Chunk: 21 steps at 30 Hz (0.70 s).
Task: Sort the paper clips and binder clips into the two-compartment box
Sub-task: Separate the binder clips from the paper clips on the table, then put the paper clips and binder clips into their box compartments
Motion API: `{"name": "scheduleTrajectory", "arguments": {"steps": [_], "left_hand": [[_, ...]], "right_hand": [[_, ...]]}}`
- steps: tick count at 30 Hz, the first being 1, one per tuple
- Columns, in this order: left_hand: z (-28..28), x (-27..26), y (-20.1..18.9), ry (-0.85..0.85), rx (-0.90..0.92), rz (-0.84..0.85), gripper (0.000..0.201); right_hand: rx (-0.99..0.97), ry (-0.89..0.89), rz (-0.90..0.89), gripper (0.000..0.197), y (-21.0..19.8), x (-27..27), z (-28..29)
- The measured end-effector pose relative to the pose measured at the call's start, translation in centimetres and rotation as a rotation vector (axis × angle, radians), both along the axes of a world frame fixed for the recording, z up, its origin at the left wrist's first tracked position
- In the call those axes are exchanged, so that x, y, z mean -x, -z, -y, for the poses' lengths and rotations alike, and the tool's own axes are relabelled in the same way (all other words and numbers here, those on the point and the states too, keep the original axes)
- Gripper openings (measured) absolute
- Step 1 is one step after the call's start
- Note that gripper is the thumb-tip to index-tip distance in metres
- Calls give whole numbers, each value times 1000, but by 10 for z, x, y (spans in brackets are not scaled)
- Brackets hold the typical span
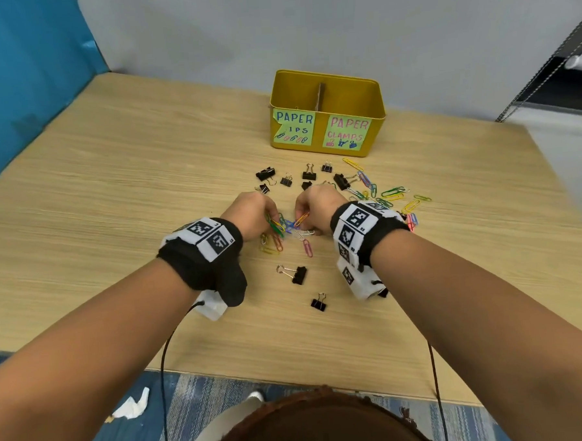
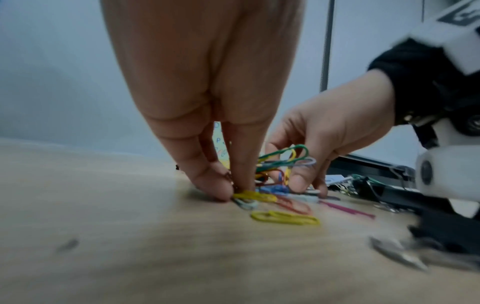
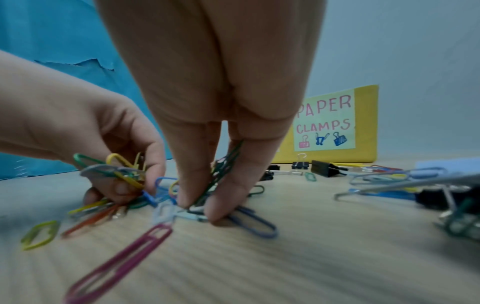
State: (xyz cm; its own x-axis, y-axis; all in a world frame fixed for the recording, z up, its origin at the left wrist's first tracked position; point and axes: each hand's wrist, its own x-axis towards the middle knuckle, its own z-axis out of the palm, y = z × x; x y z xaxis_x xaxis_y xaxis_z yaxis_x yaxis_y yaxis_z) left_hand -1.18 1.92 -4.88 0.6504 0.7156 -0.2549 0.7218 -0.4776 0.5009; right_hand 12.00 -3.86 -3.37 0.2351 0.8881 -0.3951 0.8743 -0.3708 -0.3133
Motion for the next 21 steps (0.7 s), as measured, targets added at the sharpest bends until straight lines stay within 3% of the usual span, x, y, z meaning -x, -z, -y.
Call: {"name": "scheduleTrajectory", "arguments": {"steps": [4, 6, 12, 15, 17, 19, 21], "left_hand": [[-11, 3, 4, -97, 253, 97, 14], [-16, 4, 1, -121, 323, 167, 24], [-49, -18, -43, -158, 265, 373, 27], [-78, -42, -83, -184, 72, 404, 12], [-95, -61, -105, -172, -75, 389, 13], [-108, -81, -118, -153, -183, 334, 18], [-120, -97, -121, -146, -214, 285, 22]], "right_hand": [[-28, 159, -247, 12, 2, -16, 3], [-57, 203, -389, 13, -2, -24, 8], [-329, 372, -801, 22, -54, -51, -14], [-476, 429, -846, 22, -90, -66, -49], [-532, 488, -835, 25, -106, -75, -74], [-549, 542, -734, 26, -110, -81, -98], [-530, 587, -617, 14, -102, -85, -123]]}}
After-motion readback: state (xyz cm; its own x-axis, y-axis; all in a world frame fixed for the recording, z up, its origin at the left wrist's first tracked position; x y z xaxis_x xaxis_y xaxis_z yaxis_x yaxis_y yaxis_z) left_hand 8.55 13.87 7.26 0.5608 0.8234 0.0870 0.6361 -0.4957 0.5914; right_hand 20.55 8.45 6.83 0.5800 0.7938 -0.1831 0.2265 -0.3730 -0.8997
